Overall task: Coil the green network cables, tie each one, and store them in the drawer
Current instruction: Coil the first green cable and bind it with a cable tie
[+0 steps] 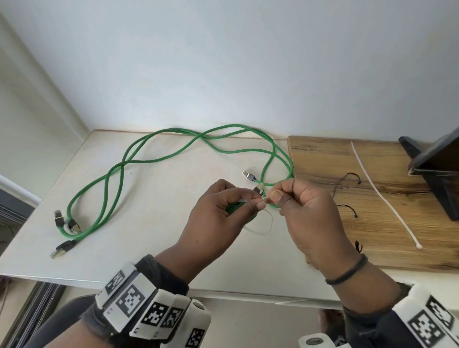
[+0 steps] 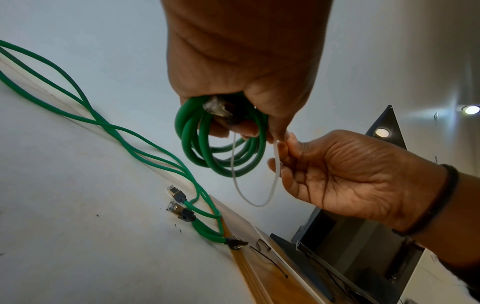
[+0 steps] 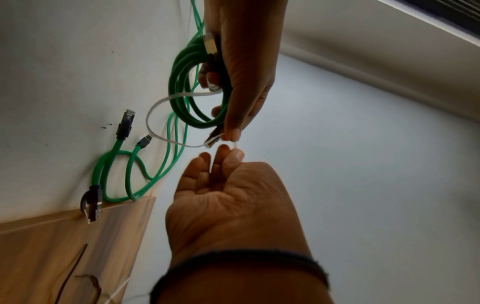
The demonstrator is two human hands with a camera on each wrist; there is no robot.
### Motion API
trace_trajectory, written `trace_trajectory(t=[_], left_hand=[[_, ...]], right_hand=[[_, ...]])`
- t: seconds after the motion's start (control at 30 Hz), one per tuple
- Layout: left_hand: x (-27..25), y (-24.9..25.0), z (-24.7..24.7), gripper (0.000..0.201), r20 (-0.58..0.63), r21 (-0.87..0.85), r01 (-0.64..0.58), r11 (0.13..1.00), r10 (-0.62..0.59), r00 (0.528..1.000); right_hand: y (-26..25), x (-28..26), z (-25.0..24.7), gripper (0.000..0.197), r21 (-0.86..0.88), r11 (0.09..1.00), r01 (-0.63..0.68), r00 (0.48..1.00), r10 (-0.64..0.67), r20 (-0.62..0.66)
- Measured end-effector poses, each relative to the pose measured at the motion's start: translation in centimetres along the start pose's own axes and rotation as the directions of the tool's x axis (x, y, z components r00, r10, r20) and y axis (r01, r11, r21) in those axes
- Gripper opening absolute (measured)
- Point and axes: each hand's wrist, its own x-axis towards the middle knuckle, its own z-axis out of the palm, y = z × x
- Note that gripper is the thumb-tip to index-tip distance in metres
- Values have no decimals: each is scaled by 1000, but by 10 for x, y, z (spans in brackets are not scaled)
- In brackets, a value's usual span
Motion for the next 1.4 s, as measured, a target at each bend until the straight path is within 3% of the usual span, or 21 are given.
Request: trace_trajectory(t=[0.07,0.17,0.3,0.47,0.63,0.87,0.93,1.0,1.03,1.1,1.13,1.17,1.23,1.3,1.33,1.4], left_hand=[[0,2,0,6,13,-45,6,999,-5,1000],[3,2,-3,5,43,-140,43,989,-37,998],[8,-4,-12,19,89,-213,102,972,-85,992],[9,-10,-16,21,83,-237,132,962,-115,990],[13,-19,-19,18,47,-171,95,981,-88,995],[17,-28,-19,18,61,-141,104,985,-96,993],[15,-33,-20,18,46,-95,79,992,-75,996],[13,-40,-21,20,8,9,51,999,-51,999],[12,-42,-21,18,-10,57,37,998,-36,999],[10,-40,-18,14,-29,154,-4,988,9,1000],[9,-37,-16,14,-31,211,-26,977,34,999],[8,-34,-14,13,-30,275,-51,960,61,998],[6,-27,-9,12,-31,389,-105,915,127,991],[5,-23,-7,15,-34,478,-157,864,197,980],[5,-22,-6,17,-27,520,-192,832,240,970],[4,-18,-4,22,8,583,-266,768,322,947]], right_hand=[[3,-3,2,26,-129,978,163,986,-164,-3],[6,-3,1,16,-270,883,385,913,-407,-32],[8,8,-13,14,-317,834,452,858,-504,-101],[2,19,-29,13,-210,918,337,889,-384,-248],[-14,32,-57,23,-2,977,212,866,-188,-464],[-34,29,-63,27,211,932,294,833,-141,-534],[-34,28,-62,29,244,941,236,880,-100,-465],[-32,30,-64,27,211,975,74,959,-12,-283],[-33,31,-65,21,112,993,-25,986,43,-163],[-32,30,-68,11,-183,962,-202,979,204,-6],[-30,29,-69,30,-342,905,-252,964,267,-5],[-31,27,-67,47,-472,844,-255,963,266,-44],[-39,18,-59,68,-686,720,-110,994,64,-93],[-47,11,-50,73,-790,608,76,997,-70,43],[-50,8,-45,70,-791,599,122,991,-35,126],[-49,1,-32,49,-715,692,105,961,114,251]])
